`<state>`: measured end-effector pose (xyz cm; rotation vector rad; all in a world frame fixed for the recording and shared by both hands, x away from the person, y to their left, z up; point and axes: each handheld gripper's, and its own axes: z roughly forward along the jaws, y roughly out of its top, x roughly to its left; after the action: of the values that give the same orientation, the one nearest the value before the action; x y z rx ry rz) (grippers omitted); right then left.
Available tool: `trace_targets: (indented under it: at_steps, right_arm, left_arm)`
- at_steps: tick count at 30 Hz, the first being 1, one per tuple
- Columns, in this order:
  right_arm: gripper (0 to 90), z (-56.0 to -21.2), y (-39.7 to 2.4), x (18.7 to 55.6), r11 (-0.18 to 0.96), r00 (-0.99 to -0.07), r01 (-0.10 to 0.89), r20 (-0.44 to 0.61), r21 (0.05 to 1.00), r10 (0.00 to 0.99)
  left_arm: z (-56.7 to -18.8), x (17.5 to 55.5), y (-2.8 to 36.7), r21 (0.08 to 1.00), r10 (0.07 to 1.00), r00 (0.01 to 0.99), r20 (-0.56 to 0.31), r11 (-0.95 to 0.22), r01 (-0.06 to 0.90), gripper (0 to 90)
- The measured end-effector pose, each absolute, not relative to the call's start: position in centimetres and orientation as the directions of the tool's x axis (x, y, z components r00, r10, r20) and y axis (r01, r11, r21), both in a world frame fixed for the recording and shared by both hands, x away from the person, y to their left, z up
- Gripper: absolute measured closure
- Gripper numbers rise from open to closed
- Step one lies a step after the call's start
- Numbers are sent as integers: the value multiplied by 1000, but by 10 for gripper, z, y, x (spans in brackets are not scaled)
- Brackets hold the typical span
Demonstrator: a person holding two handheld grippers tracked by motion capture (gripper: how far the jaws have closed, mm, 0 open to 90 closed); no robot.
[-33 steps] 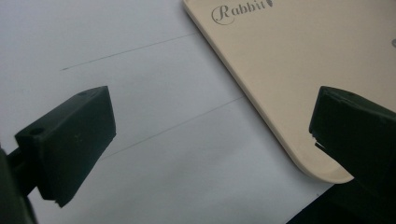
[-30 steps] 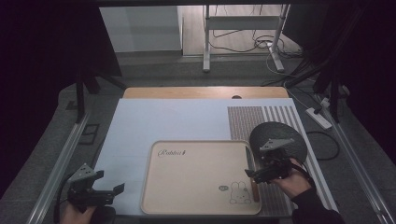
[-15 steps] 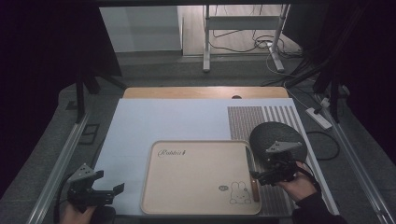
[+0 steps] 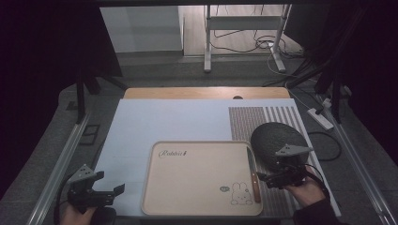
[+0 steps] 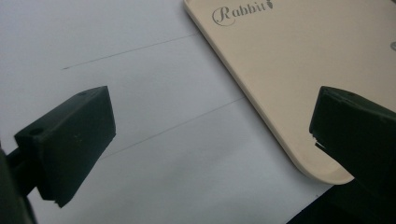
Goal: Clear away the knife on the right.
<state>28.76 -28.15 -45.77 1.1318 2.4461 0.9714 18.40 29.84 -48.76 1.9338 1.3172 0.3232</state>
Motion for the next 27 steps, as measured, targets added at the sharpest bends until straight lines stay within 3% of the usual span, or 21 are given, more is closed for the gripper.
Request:
trace_targets:
  at_steps: [27]
  right_arm:
    - [0, -459, -320, 262, 372, -561, 599, 39, 709, 827]
  left_arm:
    - [-488, 184, 299, 709, 876, 437, -203, -176, 683, 4]
